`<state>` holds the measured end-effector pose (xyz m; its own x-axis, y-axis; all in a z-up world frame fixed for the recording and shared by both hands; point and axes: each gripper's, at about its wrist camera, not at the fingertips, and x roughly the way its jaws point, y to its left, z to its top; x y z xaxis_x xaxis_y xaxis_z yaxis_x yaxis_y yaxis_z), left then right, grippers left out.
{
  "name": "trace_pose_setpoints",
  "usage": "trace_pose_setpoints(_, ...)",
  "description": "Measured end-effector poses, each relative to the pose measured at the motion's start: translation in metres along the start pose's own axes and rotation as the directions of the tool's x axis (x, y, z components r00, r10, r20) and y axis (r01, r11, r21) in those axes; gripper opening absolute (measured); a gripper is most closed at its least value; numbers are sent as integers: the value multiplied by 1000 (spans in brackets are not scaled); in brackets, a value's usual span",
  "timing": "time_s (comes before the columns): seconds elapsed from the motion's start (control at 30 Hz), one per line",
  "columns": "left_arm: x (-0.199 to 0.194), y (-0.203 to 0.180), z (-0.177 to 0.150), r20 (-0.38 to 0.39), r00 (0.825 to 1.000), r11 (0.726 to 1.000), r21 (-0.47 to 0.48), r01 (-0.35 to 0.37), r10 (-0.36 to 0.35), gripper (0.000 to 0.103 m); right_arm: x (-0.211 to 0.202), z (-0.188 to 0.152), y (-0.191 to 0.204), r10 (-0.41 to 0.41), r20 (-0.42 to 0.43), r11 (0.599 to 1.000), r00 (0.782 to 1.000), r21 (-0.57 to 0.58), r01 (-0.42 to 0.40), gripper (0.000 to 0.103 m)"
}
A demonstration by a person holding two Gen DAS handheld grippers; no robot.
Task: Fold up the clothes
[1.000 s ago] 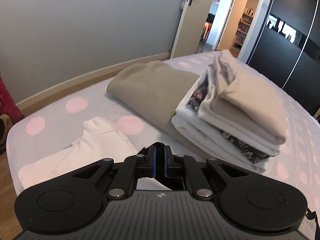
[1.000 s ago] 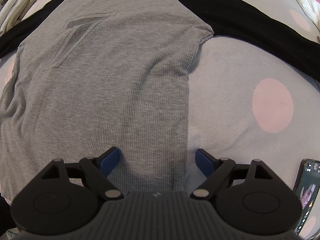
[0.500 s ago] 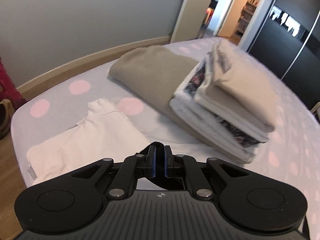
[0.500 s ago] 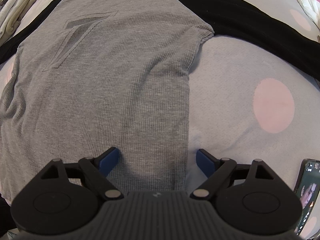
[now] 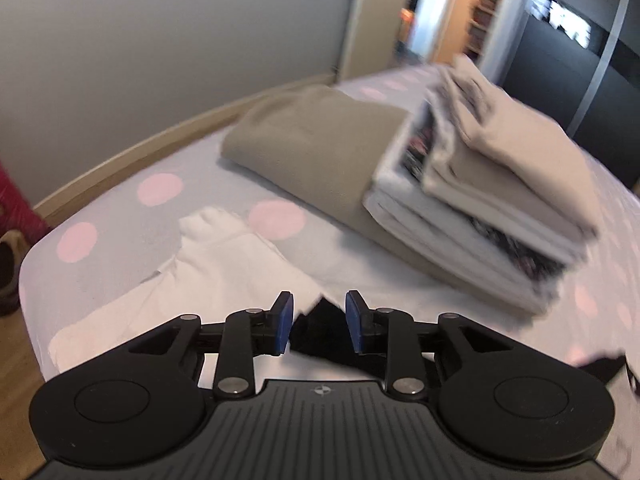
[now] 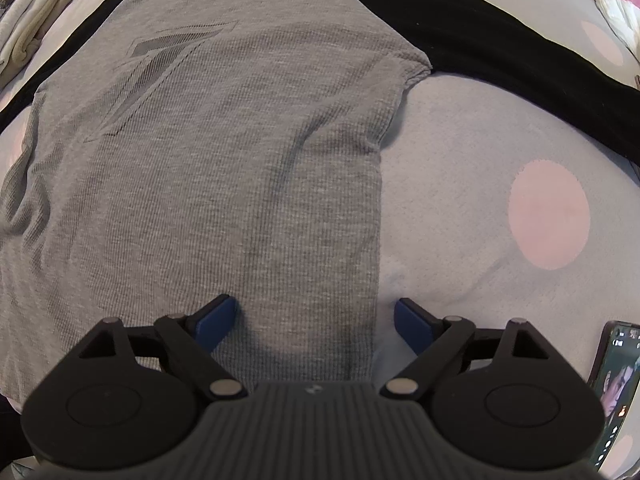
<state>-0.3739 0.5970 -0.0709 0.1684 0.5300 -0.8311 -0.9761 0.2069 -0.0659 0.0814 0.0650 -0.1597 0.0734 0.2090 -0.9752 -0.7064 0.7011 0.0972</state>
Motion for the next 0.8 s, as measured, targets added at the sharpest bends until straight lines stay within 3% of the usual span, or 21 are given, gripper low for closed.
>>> trace_pose_setpoints(0.17,-4,2,-8,-74,997,997,82,5,1,26,-2,-3,-2,6,4,1000,1000,-1,-6,90)
trace_pose_setpoints(0.27,11,3,-11,-115,992,996,79,52,-43,26,-3,-4,-2,3,3,1000,1000,-2,-3,90)
trace_pose_setpoints(0.4,18,4,-2,33,997,997,15,73,-73,26,-4,-6,-1,-3,4,1000,1000,-7,3,91)
trace_pose_setpoints(0.5,16,4,2,164,981,993,-42,111,-102,26,-6,-7,-2,-3,5,1000,1000,-7,3,91)
trace_pose_setpoints(0.67,5,-9,2,186,975,989,108,104,-123,31,-7,-9,-3,0,3,1000,1000,-7,0,91)
trace_pose_setpoints(0.8,-6,-18,2,190,972,967,241,88,-136,31,-9,-11,-4,1,1,1000,1000,-10,-1,92)
